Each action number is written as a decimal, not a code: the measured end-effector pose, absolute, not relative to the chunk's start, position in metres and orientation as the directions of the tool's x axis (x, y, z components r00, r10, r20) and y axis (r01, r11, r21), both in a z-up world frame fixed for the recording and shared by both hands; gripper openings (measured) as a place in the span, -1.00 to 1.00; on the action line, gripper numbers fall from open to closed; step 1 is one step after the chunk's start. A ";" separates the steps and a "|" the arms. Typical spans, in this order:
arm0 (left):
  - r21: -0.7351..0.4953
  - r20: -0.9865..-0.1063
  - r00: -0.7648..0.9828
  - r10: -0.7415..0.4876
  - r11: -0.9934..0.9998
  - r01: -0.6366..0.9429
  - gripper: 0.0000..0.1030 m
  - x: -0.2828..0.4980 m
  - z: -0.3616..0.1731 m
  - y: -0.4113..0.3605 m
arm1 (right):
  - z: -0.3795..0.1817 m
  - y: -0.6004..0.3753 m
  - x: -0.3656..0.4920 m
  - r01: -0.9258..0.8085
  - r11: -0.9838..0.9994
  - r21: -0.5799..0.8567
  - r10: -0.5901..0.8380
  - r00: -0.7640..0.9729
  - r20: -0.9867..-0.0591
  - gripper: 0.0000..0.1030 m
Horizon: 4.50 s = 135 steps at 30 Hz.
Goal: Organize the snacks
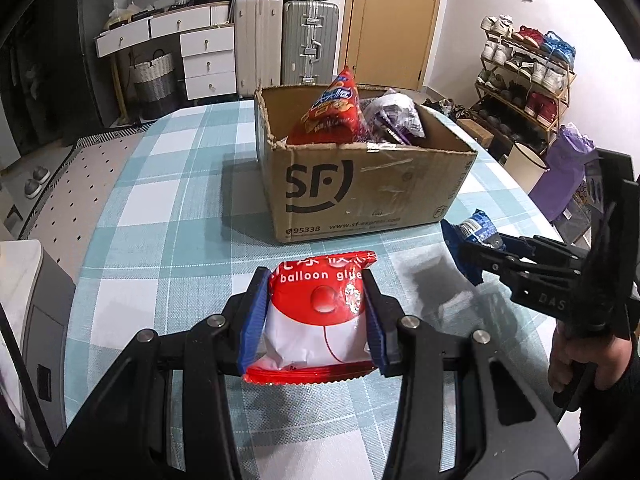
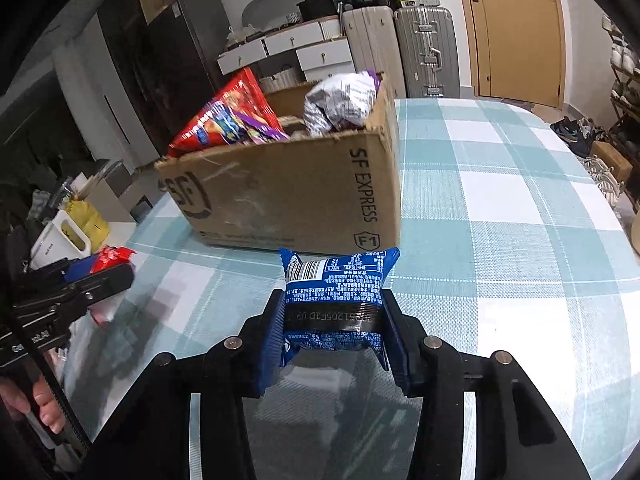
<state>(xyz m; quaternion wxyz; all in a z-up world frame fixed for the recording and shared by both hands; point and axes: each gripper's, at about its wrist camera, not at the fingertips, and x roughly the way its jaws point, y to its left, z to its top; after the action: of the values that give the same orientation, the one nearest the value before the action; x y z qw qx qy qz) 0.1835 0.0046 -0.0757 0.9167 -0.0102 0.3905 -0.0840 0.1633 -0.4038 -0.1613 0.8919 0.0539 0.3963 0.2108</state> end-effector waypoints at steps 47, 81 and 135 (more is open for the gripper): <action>-0.150 -0.725 0.632 -0.273 0.959 0.241 -0.21 0.378 0.027 0.010 | -0.035 -0.379 0.245 -0.436 0.861 0.262 0.504 0.658 -0.560 -0.11; -0.148 -0.697 0.667 -0.262 0.963 0.224 0.53 0.378 0.026 0.015 | -0.040 -0.381 0.255 -0.438 0.870 0.227 0.488 0.696 -0.527 0.32; -0.002 -0.413 0.909 0.056 0.998 -0.062 0.98 0.164 -0.070 0.058 | -0.084 -0.394 0.092 -0.332 0.942 0.046 0.332 0.906 -0.264 0.99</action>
<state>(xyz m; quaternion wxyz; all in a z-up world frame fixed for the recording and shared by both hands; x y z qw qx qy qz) 0.1639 0.0583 -0.0701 0.9770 -0.0074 0.2110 0.0301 0.0922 -0.3936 -0.0842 0.9761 0.0003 0.1350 0.1700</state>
